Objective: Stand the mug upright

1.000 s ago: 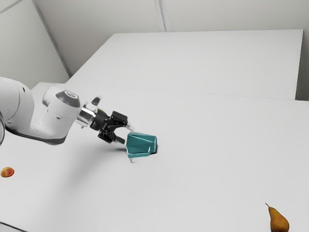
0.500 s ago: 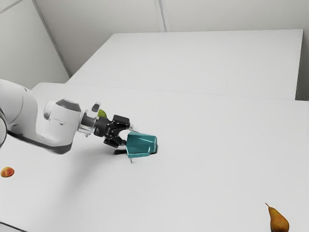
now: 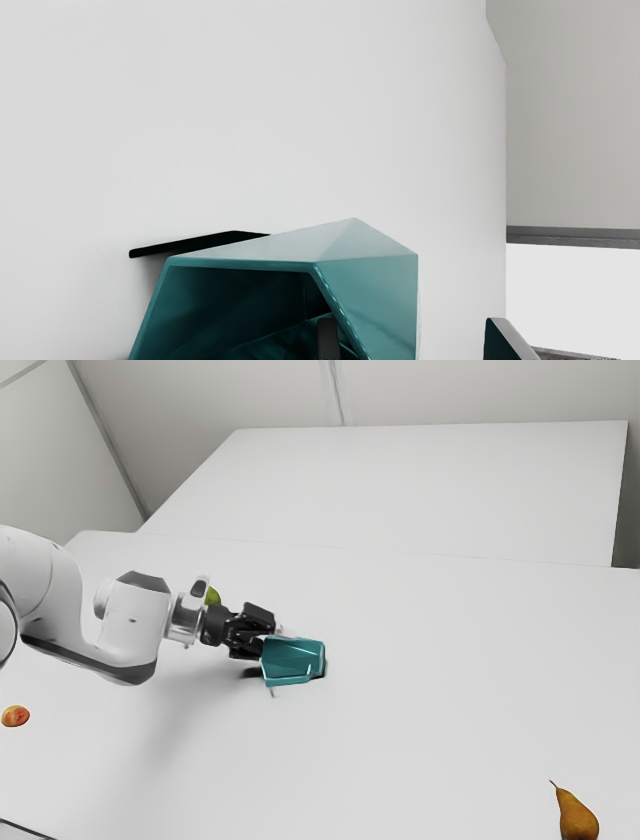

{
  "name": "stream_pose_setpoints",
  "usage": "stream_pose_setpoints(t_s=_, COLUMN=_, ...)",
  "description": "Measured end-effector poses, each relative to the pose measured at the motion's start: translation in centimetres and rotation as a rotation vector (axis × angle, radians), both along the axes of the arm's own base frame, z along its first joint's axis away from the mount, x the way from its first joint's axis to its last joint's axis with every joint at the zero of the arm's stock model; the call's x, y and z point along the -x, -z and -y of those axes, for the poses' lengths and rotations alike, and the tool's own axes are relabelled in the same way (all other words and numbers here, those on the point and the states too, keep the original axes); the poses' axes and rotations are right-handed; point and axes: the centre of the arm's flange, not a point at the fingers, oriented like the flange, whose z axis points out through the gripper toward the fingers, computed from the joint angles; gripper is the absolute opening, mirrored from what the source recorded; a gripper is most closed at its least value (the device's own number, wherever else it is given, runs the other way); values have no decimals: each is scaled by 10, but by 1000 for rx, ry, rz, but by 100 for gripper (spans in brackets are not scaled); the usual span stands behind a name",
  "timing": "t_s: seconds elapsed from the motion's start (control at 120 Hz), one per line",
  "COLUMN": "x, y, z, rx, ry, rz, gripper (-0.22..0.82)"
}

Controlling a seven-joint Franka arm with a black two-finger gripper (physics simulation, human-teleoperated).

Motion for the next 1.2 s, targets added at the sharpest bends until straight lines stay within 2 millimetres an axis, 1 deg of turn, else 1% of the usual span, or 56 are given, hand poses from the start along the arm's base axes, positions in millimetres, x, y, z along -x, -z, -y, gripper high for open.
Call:
stream_pose_setpoints(t_s=0.117, x=0, y=0, z=1, rx=-3, ry=9, rz=19, gripper=4)
stream_pose_setpoints(t_s=0.217, x=0, y=-1, z=2, rx=-5, ry=19, rz=34, gripper=-5)
stream_pose_setpoints(t_s=0.35, x=-1, y=-4, z=4, rx=-9, ry=31, rz=53, gripper=-11)
stream_pose_setpoints(t_s=0.5, x=-2, y=-19, z=8, rx=-17, ry=48, rz=91, gripper=-15)
stream_pose_setpoints(t_s=0.692, x=-4, y=-50, z=17, rx=-36, ry=77, rz=155, gripper=-16)
stream_pose_setpoints(t_s=0.8, x=-4, y=-79, z=21, rx=-97, ry=142, rz=189, gripper=-17)
stream_pose_setpoints(t_s=0.9, x=-1, y=-101, z=18, rx=-186, ry=215, rz=196, gripper=-17)
stream_pose_setpoints(t_s=1.075, x=-3, y=-139, z=10, rx=-401, ry=369, rz=173, gripper=-17)
stream_pose_setpoints(t_s=1.2, x=-1, y=-157, z=4, rx=-573, ry=458, rz=122, gripper=-17)
